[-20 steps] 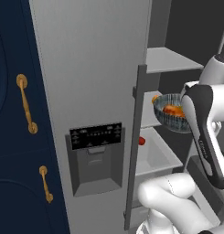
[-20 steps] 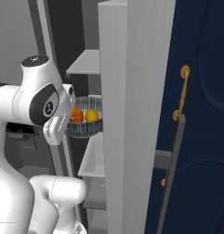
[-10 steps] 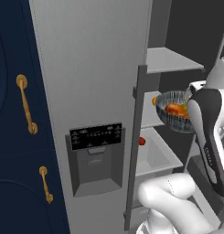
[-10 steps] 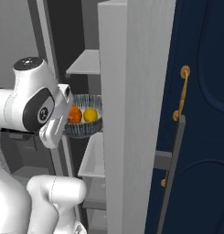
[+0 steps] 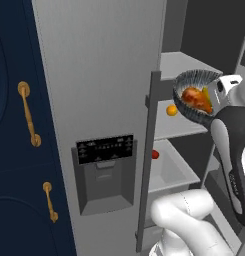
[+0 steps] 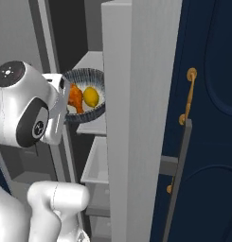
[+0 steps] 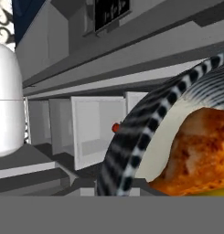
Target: Pick the chicken drumstick and lemon from their plates and place them in the bowl. Then put the bowl in the fridge.
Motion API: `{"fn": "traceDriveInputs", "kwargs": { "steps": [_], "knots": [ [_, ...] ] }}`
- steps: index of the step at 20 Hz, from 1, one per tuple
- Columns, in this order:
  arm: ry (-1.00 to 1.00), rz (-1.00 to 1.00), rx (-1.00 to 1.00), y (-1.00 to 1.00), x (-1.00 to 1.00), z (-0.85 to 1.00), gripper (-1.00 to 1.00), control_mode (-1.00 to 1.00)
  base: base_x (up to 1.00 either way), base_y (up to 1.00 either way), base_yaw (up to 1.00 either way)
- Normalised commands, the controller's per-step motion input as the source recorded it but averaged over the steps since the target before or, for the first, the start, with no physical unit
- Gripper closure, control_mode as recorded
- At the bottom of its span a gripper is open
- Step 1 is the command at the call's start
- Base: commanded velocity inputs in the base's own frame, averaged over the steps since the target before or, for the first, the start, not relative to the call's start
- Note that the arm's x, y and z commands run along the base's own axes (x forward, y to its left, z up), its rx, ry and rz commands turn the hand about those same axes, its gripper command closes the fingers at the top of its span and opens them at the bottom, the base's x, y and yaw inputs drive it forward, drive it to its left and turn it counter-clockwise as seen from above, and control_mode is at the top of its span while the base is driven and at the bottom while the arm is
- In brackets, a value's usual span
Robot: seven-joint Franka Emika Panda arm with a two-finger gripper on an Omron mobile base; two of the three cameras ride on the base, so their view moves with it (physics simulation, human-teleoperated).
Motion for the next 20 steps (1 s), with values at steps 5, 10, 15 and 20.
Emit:
{"fn": "traceDriveInputs", "kwargs": {
  "steps": [5, 10, 15, 20],
  "knots": [
    [-0.06, 0.0, 0.0, 0.0, 0.6, 0.59, 1.0, -1.0, 0.0, 0.0, 0.0],
    [-0.04, 0.0, 0.0, -0.01, 0.45, 0.3, 1.0, -1.0, 0.0, 0.0, 0.0],
    [0.08, 0.06, 0.04, -0.25, 0.84, 0.1, 1.0, -1.0, 0.0, 0.0, 0.0],
    [0.01, 0.07, 0.03, -0.2, 0.74, 0.0, 1.0, -1.0, 0.0, 0.0, 0.0]
  ]
}}
